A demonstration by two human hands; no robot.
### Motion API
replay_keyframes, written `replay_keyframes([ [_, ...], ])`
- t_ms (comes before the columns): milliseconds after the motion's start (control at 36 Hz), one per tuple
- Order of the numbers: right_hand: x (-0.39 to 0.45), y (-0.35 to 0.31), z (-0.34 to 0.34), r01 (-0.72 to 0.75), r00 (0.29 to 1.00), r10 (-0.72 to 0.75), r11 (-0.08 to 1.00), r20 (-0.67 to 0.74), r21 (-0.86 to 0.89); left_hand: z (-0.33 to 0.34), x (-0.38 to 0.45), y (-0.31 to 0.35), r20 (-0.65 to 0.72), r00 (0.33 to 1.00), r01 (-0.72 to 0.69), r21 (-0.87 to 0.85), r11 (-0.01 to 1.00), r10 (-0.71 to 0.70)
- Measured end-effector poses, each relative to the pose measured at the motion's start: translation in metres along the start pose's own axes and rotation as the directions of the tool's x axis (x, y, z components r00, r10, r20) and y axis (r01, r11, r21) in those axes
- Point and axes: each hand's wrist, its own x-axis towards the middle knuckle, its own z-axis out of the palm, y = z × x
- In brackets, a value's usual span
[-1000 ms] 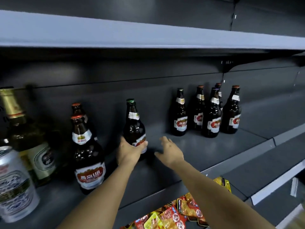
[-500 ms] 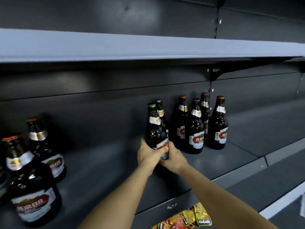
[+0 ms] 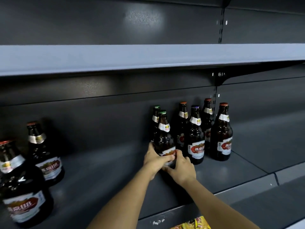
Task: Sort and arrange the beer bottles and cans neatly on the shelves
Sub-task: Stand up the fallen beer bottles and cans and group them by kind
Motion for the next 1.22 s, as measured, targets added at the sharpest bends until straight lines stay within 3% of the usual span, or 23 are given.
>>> replay_keyframes([
  [222, -0.004, -0.006, -0.007, -0.040, 0.999, 0.040, 0.999, 0.032, -0.022, 0.006, -0.008, 0.000, -0.159, 0.986, -0.012, 0.284, 0.959, 0.059],
  [417, -0.021, -0.013, 0.003, -0.077, 0.997, 0.078, 0.993, 0.010, -0.092, -0.010, -0.031, -0.010, -0.240, 0.966, -0.001, 0.354, 0.935, 0.092],
  [611, -0.033, -0.024, -0.007, -0.128, 0.979, 0.108, 0.986, -0.173, -0.110, -0.049, -0.062, -0.024, -0.427, 0.896, 0.052, 0.372, 0.927, 0.121],
  [722, -0.045, -0.042, -0.009, -0.044, 0.944, 0.015, 0.996, -0.331, -0.080, -0.071, -0.084, -0.018, -0.525, 0.829, 0.046, 0.407, 0.912, 0.192],
  [833, -0.059, -0.079, 0.004, 0.115, 0.923, -0.130, 0.991, -0.361, -0.064, -0.102, -0.102, -0.009, -0.573, 0.755, -0.015, 0.472, 0.882, 0.319],
  [917, -0.075, -0.113, 0.023, 0.190, 0.937, -0.200, 0.980, -0.288, -0.065, -0.132, -0.114, 0.001, -0.609, 0.679, -0.060, 0.510, 0.858, 0.409],
  [1056, -0.108, -0.167, 0.070, 0.289, 0.957, -0.291, 0.954, -0.006, -0.080, -0.183, -0.137, 0.011, -0.691, 0.402, -0.097, 0.620, 0.778, 0.601],
  [1139, -0.127, -0.196, 0.097, 0.341, 0.930, -0.333, 0.940, 0.153, -0.026, -0.212, -0.149, 0.000, -0.778, 0.322, -0.072, 0.549, 0.833, 0.540],
  [1222, -0.139, -0.221, 0.118, 0.356, 0.901, -0.339, 0.935, 0.270, -0.012, -0.239, -0.158, -0.018, -0.856, 0.317, -0.021, 0.424, 0.905, 0.408],
])
